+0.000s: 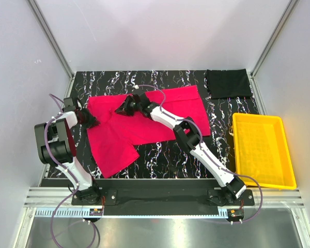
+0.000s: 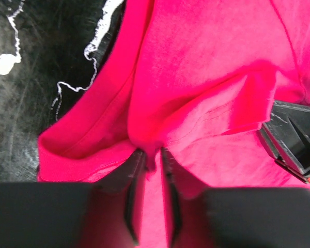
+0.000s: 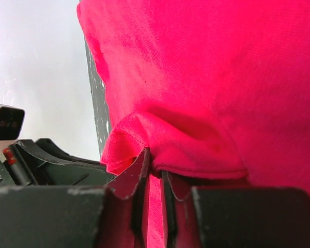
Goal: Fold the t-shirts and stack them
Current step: Fold the tshirt
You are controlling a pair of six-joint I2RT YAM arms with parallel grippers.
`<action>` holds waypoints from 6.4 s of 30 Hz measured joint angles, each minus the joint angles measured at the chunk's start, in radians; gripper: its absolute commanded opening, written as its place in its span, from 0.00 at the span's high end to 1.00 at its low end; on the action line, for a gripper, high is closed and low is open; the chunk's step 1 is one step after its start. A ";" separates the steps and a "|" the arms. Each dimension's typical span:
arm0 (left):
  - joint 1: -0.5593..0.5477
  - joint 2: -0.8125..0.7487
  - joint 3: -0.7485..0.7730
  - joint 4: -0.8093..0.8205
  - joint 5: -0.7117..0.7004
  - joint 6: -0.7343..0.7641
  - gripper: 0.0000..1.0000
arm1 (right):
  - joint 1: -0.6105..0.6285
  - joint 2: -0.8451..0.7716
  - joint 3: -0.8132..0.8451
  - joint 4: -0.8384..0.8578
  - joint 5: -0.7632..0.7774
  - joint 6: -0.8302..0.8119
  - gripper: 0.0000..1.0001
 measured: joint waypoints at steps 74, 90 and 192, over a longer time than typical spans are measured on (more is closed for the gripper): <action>0.048 -0.269 -0.084 -0.265 0.016 0.064 0.88 | -0.056 -0.268 -0.304 -0.405 -0.357 -0.113 0.89; 0.062 -0.279 0.053 -0.327 -0.059 0.092 0.55 | -0.103 -0.441 -0.440 -0.680 -0.263 -0.393 0.53; -0.072 -0.544 -0.432 -0.504 -0.431 -0.286 0.66 | -0.421 -1.258 -1.279 -0.686 0.003 -0.602 0.44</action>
